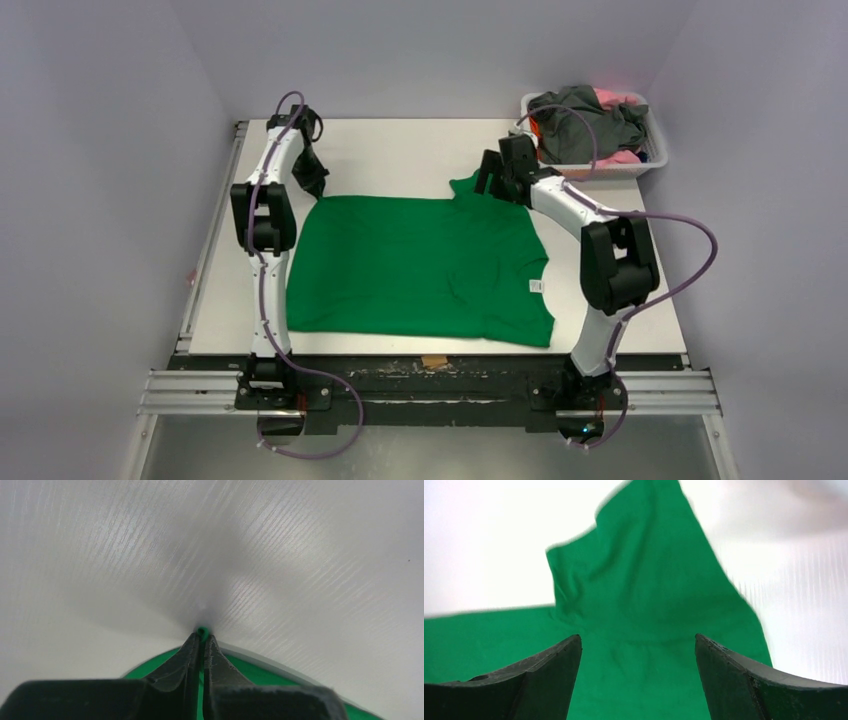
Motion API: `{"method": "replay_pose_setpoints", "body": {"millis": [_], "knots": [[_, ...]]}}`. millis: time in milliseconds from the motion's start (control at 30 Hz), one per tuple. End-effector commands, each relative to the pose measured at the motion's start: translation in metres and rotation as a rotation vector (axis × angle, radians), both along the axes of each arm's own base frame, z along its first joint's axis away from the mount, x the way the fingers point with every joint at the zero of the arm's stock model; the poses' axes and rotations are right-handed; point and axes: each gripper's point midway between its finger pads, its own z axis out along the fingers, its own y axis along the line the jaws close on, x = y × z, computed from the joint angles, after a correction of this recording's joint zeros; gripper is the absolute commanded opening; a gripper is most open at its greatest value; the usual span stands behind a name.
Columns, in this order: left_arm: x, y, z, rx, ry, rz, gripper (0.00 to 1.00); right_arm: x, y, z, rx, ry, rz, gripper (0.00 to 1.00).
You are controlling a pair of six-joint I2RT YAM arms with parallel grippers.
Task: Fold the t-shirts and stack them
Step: Grab the side of the flattened tshirt furthest away from the robot with both arms
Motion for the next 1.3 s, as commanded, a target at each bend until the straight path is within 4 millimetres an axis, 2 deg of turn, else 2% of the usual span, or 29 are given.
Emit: {"method": "replay_pose_setpoints", "body": {"millis": [0,133,200,300,333,367,533,633,900,1000,1067,1167,1267], "knots": [[0.003,-0.004,-0.001,-0.024,-0.014,-0.014,0.00,0.058,0.002,0.021,-0.079,-0.108,0.021,0.81],[0.003,-0.006,-0.001,-0.029,-0.025,-0.022,0.00,0.113,0.016,0.007,-0.115,-0.123,0.042,0.77],[0.003,-0.006,0.000,-0.030,-0.026,-0.024,0.00,0.135,0.016,-0.004,-0.152,-0.116,0.025,0.76],[0.004,-0.006,0.000,-0.033,-0.029,-0.026,0.00,0.161,0.014,-0.018,-0.212,-0.103,0.010,0.76],[0.004,-0.006,-0.001,-0.034,-0.028,-0.028,0.00,0.173,0.014,-0.032,-0.245,-0.095,0.022,0.76],[0.004,-0.007,0.000,-0.034,-0.029,-0.029,0.00,0.176,0.012,-0.038,-0.262,-0.091,0.017,0.76],[0.004,-0.007,0.000,-0.037,-0.033,-0.030,0.00,0.166,0.007,-0.063,-0.291,-0.043,0.019,0.73],[0.004,-0.007,0.000,-0.038,-0.033,-0.033,0.00,0.155,0.004,-0.066,-0.290,-0.021,0.014,0.61],[0.004,-0.009,0.001,-0.048,-0.045,-0.039,0.00,0.136,-0.008,-0.047,-0.293,-0.040,-0.036,0.40],[0.005,-0.009,0.003,-0.048,-0.056,-0.043,0.00,0.137,-0.010,-0.044,-0.294,-0.052,-0.046,0.23],[0.008,-0.010,0.005,-0.054,-0.079,-0.054,0.00,0.143,-0.006,-0.037,-0.281,-0.076,-0.038,0.02],[0.015,-0.011,0.022,-0.056,-0.140,-0.069,0.00,0.153,-0.001,-0.015,-0.256,-0.132,-0.033,0.00],[0.015,-0.013,0.041,-0.061,-0.192,-0.078,0.00,0.149,0.004,0.011,-0.218,-0.187,-0.022,0.00]]}}
